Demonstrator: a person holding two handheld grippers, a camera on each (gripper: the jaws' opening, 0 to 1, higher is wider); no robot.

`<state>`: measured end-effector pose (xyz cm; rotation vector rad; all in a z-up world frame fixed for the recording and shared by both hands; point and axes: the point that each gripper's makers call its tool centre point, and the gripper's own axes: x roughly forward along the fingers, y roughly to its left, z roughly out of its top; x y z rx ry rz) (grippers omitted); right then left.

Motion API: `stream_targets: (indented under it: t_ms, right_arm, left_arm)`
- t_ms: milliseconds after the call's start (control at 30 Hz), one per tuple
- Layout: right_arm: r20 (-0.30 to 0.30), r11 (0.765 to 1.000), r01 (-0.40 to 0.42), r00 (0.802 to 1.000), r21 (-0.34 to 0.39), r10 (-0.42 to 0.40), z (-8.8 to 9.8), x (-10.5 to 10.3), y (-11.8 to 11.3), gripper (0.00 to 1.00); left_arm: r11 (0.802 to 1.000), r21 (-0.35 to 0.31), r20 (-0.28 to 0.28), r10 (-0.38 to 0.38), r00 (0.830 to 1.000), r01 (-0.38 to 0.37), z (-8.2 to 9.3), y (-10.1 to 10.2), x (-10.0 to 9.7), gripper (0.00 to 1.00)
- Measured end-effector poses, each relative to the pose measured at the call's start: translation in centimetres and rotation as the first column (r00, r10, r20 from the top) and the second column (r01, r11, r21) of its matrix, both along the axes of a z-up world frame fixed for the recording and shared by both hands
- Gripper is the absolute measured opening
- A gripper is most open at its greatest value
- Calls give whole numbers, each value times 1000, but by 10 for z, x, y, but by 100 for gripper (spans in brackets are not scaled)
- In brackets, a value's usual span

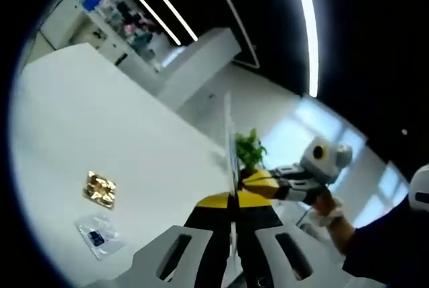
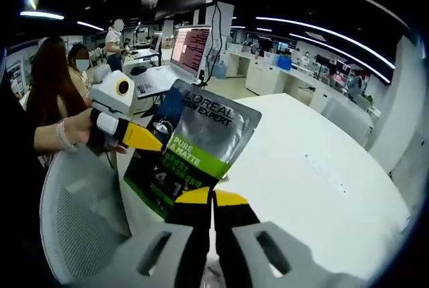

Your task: Arrange the skincare products in the storage area until every visible bottle or jar stands upright without overlapping.

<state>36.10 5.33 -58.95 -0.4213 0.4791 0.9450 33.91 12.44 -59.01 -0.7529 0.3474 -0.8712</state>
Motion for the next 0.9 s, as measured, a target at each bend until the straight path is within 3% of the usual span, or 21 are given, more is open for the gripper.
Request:
stream_targets:
  t_ms: [33,67,133,233,467,767,900]
  right_arm:
    - [-12,1000,-3,1000,15,3,0,-3,1,1]
    - [-45,999,6,999,43,-4,-1,-7,2,1]
    - [-40,997,13,999,76,-10,0,-9,1,1]
    - [-67,994,34,997,102,-27,-4,-16,-3,1]
    - [-145,984,92,987,152,-70,-24,-34,-9,5]
    - [-200,968,126,976,217,-82,-32,-65,-5,16]
    - [-239,959,156,966,235,-99,-45,-75,-8,19]
  left_arm:
    - [1000,15,5,3,1000,-3,-1,0,0,0]
    - [996,80,14,34,999,-35,-8,4,4,0]
    - [992,120,19,20,1000,-22,-11,3,2,0]
    - [995,100,18,-1,1000,-1,-8,-3,-2,0]
    - [990,139,23,-21,1000,18,-13,-7,-5,0]
    - [982,178,37,-75,997,67,-11,-26,-16,0]
    - [978,184,35,-103,994,95,-11,-34,-22,0]
